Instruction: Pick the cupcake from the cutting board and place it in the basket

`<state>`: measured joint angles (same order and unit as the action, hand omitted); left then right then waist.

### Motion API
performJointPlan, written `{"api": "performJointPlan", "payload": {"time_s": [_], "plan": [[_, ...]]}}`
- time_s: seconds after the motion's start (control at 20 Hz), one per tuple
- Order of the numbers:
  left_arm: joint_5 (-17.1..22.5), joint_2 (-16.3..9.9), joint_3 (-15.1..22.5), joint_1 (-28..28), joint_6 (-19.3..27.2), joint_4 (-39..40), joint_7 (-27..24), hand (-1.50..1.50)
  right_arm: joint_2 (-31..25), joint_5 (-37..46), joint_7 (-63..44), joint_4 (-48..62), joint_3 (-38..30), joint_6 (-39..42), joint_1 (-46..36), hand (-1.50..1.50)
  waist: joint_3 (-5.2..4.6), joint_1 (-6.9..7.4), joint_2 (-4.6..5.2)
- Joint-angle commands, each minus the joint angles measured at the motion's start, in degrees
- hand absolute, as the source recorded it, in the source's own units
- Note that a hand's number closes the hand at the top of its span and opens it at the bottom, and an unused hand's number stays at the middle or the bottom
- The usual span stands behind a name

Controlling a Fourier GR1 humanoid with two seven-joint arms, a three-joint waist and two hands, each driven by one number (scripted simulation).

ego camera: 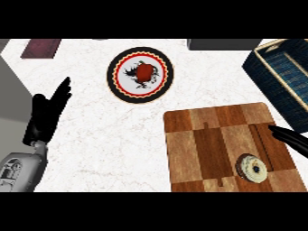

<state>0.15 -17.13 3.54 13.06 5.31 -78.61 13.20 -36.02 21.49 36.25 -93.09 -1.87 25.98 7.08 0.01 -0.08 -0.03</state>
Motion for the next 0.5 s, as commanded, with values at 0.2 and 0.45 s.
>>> {"api": "performJointPlan", "payload": {"time_s": [0.2,0.45], "plan": [[-2.8,2.0,-1.2,-2.4,0.0,-3.9,2.2,0.00,6.2,6.7,2.0,2.5,3.2,-0.8,-1.4,-1.50,0.00,0.10,-0.01],[-3.1,1.2,-3.7,-3.5,-3.3,-1.8,-1.9,0.00,5.5,5.4,1.9,3.0,-0.4,3.2,-3.5,-1.50,-0.01,0.09,-0.01]]}}
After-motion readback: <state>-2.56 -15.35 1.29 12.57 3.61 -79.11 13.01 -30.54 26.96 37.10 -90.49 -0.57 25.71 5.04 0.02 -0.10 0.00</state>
